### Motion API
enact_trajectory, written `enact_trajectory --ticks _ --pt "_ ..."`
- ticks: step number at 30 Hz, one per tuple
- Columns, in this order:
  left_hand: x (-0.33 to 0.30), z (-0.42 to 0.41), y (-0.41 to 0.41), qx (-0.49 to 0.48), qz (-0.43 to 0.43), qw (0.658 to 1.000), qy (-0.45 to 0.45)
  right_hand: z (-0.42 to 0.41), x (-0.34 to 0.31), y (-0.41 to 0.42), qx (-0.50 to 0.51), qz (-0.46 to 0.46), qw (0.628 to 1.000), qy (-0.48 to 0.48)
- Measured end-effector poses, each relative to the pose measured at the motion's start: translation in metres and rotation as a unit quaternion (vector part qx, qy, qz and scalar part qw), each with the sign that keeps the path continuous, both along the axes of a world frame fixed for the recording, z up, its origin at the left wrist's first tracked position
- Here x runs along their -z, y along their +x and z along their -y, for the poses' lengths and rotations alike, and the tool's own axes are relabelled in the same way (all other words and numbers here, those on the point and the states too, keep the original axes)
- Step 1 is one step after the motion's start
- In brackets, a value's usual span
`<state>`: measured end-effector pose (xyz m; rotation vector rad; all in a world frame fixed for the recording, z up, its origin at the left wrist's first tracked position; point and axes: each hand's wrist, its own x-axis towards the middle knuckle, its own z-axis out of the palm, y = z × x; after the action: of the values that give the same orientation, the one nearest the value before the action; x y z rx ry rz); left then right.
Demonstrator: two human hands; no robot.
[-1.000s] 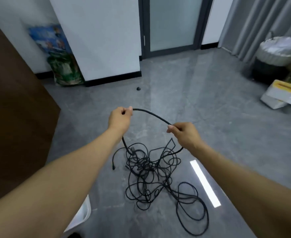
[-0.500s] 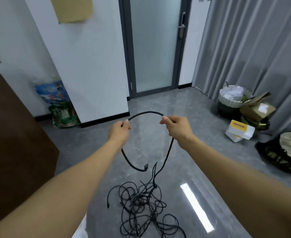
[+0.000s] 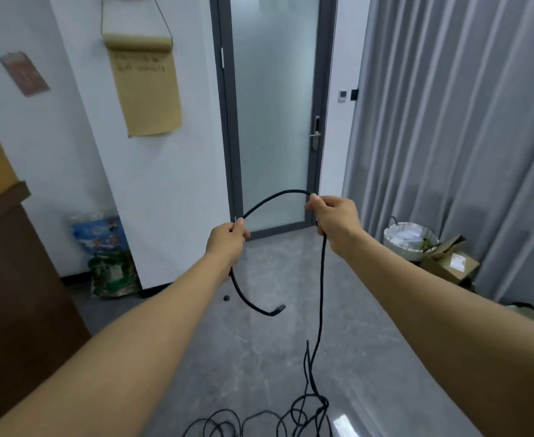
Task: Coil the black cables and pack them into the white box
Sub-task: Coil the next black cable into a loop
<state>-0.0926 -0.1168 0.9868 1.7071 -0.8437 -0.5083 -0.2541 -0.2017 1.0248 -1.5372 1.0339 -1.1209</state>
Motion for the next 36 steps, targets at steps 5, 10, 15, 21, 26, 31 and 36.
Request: enact_trajectory --ticks 5,10,15,21,26,31,36 --pt "-0.006 0.007 0.002 0.028 -0.070 0.997 -0.023 0.014 -0.029 -0.020 0.087 0.046 0.995 0.027" --pt "0.004 0.015 0.023 0.044 -0.127 0.990 -0.043 0.018 -0.040 -0.029 0.148 0.043 0.988 0.021" --pt "-0.010 0.026 0.051 0.057 -0.134 0.982 -0.116 0.024 -0.039 -0.021 0.185 -0.097 0.978 0.002" --pt "-0.057 0.030 0.050 0.148 0.189 0.958 -0.153 -0.003 -0.036 0.009 0.051 -0.473 0.865 -0.157" --pt "-0.061 0.038 0.034 0.249 0.307 0.912 -0.111 -0.027 -0.063 0.020 -0.050 -0.474 0.848 -0.232" --pt "-0.072 0.031 0.015 0.372 0.187 0.904 -0.100 -0.027 -0.083 0.014 -0.038 -0.395 0.861 -0.318" --pt "-0.082 0.023 0.012 0.422 -0.021 0.904 -0.058 -0.020 -0.085 0.014 -0.048 -0.292 0.905 -0.305"
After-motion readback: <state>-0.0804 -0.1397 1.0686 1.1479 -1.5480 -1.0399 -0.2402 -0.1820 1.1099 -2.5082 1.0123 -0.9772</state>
